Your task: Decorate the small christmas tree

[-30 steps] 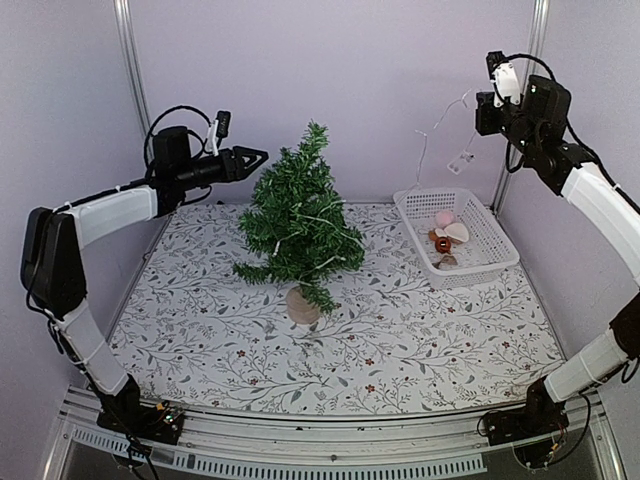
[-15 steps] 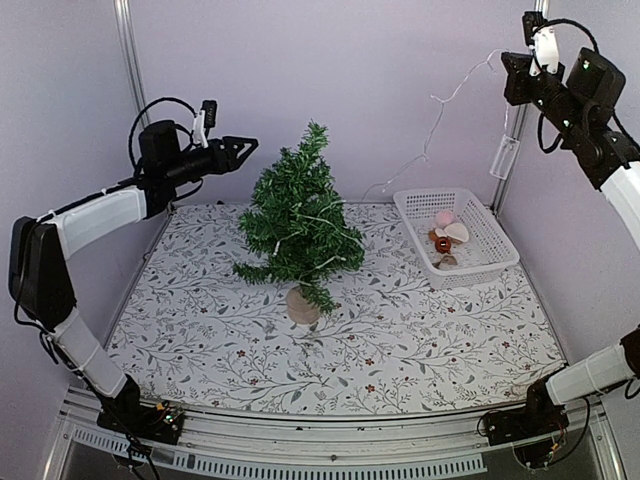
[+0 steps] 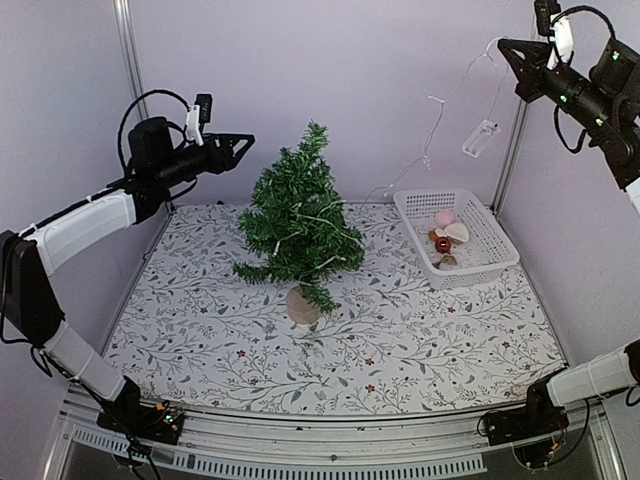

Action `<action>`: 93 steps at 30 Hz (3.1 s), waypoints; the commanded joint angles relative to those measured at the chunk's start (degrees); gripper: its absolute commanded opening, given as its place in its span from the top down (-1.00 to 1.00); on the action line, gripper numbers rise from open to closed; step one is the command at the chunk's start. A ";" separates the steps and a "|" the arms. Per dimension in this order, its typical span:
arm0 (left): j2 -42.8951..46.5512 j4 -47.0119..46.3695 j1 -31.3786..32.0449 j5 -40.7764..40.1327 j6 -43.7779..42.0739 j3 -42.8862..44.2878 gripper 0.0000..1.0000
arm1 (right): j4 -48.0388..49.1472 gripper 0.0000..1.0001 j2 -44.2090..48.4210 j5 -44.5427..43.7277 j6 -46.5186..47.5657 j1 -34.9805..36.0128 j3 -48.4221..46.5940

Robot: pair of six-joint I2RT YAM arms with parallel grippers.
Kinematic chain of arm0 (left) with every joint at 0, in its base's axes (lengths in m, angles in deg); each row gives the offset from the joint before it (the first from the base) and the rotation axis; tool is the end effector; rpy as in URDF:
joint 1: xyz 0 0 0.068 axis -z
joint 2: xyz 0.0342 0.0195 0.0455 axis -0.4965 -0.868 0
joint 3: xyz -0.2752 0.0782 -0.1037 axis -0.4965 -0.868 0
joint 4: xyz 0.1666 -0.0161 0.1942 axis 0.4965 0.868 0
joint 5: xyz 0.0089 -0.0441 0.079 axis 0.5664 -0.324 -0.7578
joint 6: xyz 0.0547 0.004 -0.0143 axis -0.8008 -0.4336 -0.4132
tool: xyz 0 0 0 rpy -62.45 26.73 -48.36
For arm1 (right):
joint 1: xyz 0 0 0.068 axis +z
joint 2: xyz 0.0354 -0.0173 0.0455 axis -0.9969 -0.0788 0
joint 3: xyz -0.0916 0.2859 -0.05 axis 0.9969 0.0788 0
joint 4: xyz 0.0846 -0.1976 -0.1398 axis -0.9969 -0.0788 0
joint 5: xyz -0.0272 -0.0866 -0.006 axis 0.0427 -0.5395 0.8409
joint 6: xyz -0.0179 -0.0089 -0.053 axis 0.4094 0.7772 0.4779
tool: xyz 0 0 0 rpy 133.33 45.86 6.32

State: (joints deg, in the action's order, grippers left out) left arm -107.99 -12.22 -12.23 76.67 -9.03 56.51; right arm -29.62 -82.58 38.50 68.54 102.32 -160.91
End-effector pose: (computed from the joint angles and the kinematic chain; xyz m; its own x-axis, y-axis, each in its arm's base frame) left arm 0.3415 -0.1262 0.4140 -0.1858 -0.2278 -0.9558 0.6630 0.6889 -0.2931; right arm 0.2079 0.0705 0.5990 0.3807 -0.1768 -0.9076 -0.3593 0.8762 -0.3214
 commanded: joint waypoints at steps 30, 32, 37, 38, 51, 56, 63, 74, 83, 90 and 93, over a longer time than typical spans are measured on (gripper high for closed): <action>-6.55 21.99 48.59 -14.51 -36.45 26.97 0.03 | -13.30 1.00 14.64 29.66 -5.88 6.06 2.90; -9.05 22.55 49.81 -14.62 -37.00 29.55 0.03 | -13.27 1.00 15.00 29.84 -6.01 6.41 3.15; -14.55 23.83 51.97 -17.28 -38.08 35.86 0.04 | -13.49 1.00 15.87 30.53 -6.38 7.03 4.23; -15.27 24.01 52.27 -18.04 -38.46 36.72 0.08 | -13.47 1.00 15.96 30.59 -6.48 7.07 4.43; -5.38 20.79 52.90 -23.50 -36.66 25.34 0.31 | -14.00 1.00 16.87 29.42 -4.74 7.82 6.09; -8.82 23.13 52.69 -27.91 -37.70 29.88 0.19 | -13.95 1.00 16.80 30.06 -4.81 7.94 6.43; -16.03 24.15 52.68 -26.39 -38.46 39.62 0.24 | -13.73 1.00 16.70 30.69 -5.22 8.31 6.43; -8.29 26.64 53.01 -20.16 -36.40 31.24 1.00 | -12.72 1.00 16.14 30.78 -5.13 9.20 7.65; 2.88 26.71 54.66 -19.57 -31.40 18.47 1.00 | -10.13 1.00 13.45 31.90 -6.19 12.38 8.30; 7.28 27.47 56.26 -19.49 -26.11 12.34 1.00 | -9.09 1.00 9.75 31.28 -5.89 17.74 7.83; 11.69 23.51 56.42 -22.61 -22.42 6.49 1.00 | -7.98 1.00 7.88 29.63 -5.26 20.05 7.61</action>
State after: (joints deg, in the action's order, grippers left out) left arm -101.01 14.16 43.13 56.47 -37.20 68.88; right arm -40.31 -72.87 70.06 63.18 119.76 -152.41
